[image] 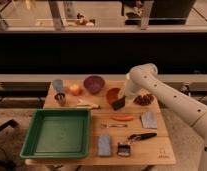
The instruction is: Place eraser in red bowl
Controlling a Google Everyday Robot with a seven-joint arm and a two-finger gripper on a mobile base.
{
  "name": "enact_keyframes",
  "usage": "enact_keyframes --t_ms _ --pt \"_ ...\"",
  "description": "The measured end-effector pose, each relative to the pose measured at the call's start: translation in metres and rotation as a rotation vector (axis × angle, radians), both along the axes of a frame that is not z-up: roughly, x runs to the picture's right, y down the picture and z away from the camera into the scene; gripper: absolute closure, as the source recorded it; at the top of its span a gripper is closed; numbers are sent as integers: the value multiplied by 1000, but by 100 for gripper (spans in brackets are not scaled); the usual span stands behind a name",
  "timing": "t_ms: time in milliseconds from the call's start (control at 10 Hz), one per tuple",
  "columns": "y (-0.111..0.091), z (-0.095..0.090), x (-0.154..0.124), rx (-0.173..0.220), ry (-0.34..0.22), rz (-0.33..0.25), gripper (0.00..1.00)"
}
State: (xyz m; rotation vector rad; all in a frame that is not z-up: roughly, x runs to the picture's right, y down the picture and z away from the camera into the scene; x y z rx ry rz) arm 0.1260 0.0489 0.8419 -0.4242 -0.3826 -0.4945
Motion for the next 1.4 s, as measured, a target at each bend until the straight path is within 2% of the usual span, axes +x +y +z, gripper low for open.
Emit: enact_keyframes --t_ms 500,1000,1300,1400 --pt "-13 2 -11 35 -15 -1 100" --pt "-37 11 -17 119 -65 16 100" --pt "-42 11 -16 156 -80 22 100" --pt "-42 11 -16 157 -80 22 100"
